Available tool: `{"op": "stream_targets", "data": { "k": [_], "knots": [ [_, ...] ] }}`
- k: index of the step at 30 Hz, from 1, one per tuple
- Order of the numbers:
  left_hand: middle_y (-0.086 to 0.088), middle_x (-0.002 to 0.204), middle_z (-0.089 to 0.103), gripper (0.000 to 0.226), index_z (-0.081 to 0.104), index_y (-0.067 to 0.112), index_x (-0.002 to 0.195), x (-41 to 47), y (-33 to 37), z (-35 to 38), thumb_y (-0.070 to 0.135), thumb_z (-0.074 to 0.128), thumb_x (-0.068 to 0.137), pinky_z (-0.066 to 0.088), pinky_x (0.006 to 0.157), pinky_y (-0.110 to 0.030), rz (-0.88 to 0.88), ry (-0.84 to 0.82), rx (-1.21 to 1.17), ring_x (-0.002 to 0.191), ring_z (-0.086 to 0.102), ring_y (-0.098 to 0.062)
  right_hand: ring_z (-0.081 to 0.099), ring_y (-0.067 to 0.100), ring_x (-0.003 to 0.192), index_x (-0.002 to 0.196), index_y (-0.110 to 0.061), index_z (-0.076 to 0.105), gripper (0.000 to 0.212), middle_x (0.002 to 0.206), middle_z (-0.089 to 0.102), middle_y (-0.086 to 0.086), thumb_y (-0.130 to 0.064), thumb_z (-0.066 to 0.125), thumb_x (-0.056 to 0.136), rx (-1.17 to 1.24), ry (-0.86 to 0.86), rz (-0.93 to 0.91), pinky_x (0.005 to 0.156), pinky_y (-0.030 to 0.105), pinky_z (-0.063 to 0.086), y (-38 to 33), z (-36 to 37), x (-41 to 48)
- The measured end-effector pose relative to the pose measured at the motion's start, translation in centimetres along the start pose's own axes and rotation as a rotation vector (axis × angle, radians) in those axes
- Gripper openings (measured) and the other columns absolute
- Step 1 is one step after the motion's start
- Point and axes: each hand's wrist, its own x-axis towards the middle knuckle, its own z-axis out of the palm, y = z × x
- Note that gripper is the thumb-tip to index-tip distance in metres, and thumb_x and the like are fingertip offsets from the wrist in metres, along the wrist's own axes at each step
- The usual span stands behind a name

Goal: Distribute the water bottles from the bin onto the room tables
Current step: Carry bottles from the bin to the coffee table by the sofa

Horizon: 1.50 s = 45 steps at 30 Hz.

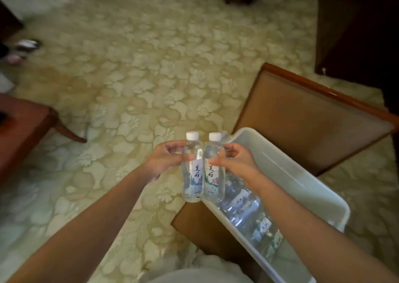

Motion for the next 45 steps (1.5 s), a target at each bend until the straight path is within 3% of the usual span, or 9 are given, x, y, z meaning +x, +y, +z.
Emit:
{"op": "stream_targets", "data": {
  "k": [5, 10, 14, 19, 25, 29, 36, 39, 45],
  "knots": [
    [0.005, 0.116, 0.072, 0.080, 0.068, 0.026, 0.118, -6.2, -1.1, -9.2, 0.042, 0.090, 0.043, 0.052, 0.098, -0.042, 0.048, 0.118, -0.079, 0.109, 0.067, -0.017, 0.070, 0.018, 0.096, 0.102, -0.024, 0.060, 0.047, 0.104, 0.070, 0.005, -0.014, 0.090, 0.068, -0.043, -0.179, -0.083, 0.088, 0.043, 0.059, -4.7, 8.6, -1.8],
    [0.018, 0.099, 0.074, 0.053, 0.069, 0.034, 0.104, -13.8, -2.7, -17.6, 0.032, 0.086, 0.054, 0.049, 0.082, -0.027, 0.107, 0.249, -0.140, 0.095, 0.065, -0.007, 0.070, 0.016, 0.088, 0.107, -0.021, 0.061, 0.048, 0.101, 0.071, 0.004, -0.008, 0.088, 0.070, -0.062, -0.317, -0.162, 0.081, 0.037, 0.060, -8.0, 18.7, -4.6],
    [0.017, 0.102, 0.074, 0.066, 0.067, 0.030, 0.110, -20.7, -5.0, -24.5, 0.040, 0.086, 0.048, 0.050, 0.083, -0.028, 0.167, 0.371, -0.164, 0.094, 0.066, -0.004, 0.072, 0.023, 0.097, 0.110, -0.020, 0.061, 0.052, 0.105, 0.073, 0.007, -0.010, 0.089, 0.068, -0.089, -0.432, -0.214, 0.087, 0.043, 0.059, -9.6, 27.6, -7.4],
    [0.005, 0.111, 0.074, 0.071, 0.066, 0.020, 0.122, -29.0, -8.4, -32.0, 0.031, 0.088, 0.055, 0.057, 0.078, -0.025, 0.227, 0.500, -0.200, 0.094, 0.070, -0.008, 0.072, 0.026, 0.100, 0.115, -0.016, 0.063, 0.060, 0.106, 0.075, 0.009, -0.010, 0.091, 0.063, -0.116, -0.570, -0.261, 0.092, 0.051, 0.057, -10.8, 38.2, -11.0],
    [0.003, 0.104, 0.076, 0.043, 0.069, 0.021, 0.114, -37.2, -11.3, -37.7, 0.009, 0.079, 0.074, 0.055, 0.069, -0.019, 0.266, 0.648, -0.244, 0.089, 0.072, -0.010, 0.072, 0.022, 0.098, 0.111, -0.021, 0.063, 0.064, 0.107, 0.074, 0.007, -0.018, 0.095, 0.054, -0.198, -0.747, -0.318, 0.091, 0.047, 0.058, -12.9, 48.0, -15.2],
    [-0.001, 0.109, 0.075, 0.047, 0.068, 0.019, 0.115, -40.5, -13.1, -40.6, 0.010, 0.080, 0.070, 0.057, 0.074, -0.025, 0.292, 0.758, -0.301, 0.095, 0.072, -0.016, 0.074, 0.020, 0.095, 0.115, -0.021, 0.064, 0.082, 0.104, 0.075, 0.003, -0.035, 0.093, 0.040, -0.271, -0.855, -0.367, 0.091, 0.048, 0.058, -14.2, 53.3, -16.6],
    [-0.003, 0.109, 0.075, 0.060, 0.066, 0.017, 0.120, -43.4, -15.6, -46.2, 0.020, 0.083, 0.063, 0.055, 0.093, -0.042, 0.282, 0.939, -0.350, 0.105, 0.070, -0.027, 0.073, 0.017, 0.098, 0.115, -0.021, 0.063, 0.068, 0.106, 0.075, 0.002, -0.027, 0.094, 0.055, -0.373, -1.006, -0.411, 0.090, 0.040, 0.058, -16.6, 62.8, -16.7],
    [-0.004, 0.110, 0.075, 0.057, 0.066, 0.019, 0.118, -44.1, -16.3, -49.6, 0.017, 0.083, 0.064, 0.053, 0.098, -0.044, 0.282, 1.008, -0.375, 0.105, 0.070, -0.023, 0.072, 0.018, 0.099, 0.114, -0.019, 0.064, 0.055, 0.107, 0.074, 0.004, -0.014, 0.090, 0.066, -0.383, -1.081, -0.420, 0.088, 0.039, 0.059, -18.0, 67.9, -16.2],
    [0.000, 0.112, 0.074, 0.061, 0.062, 0.019, 0.128, -45.1, -16.1, -57.9, 0.018, 0.083, 0.071, 0.052, 0.099, -0.044, 0.235, 1.157, -0.336, 0.106, 0.069, -0.019, 0.070, 0.016, 0.100, 0.115, -0.020, 0.062, 0.053, 0.106, 0.071, 0.002, -0.012, 0.088, 0.069, -0.422, -1.228, -0.451, 0.086, 0.037, 0.059, -22.4, 78.4, -14.9]
  ]
}}
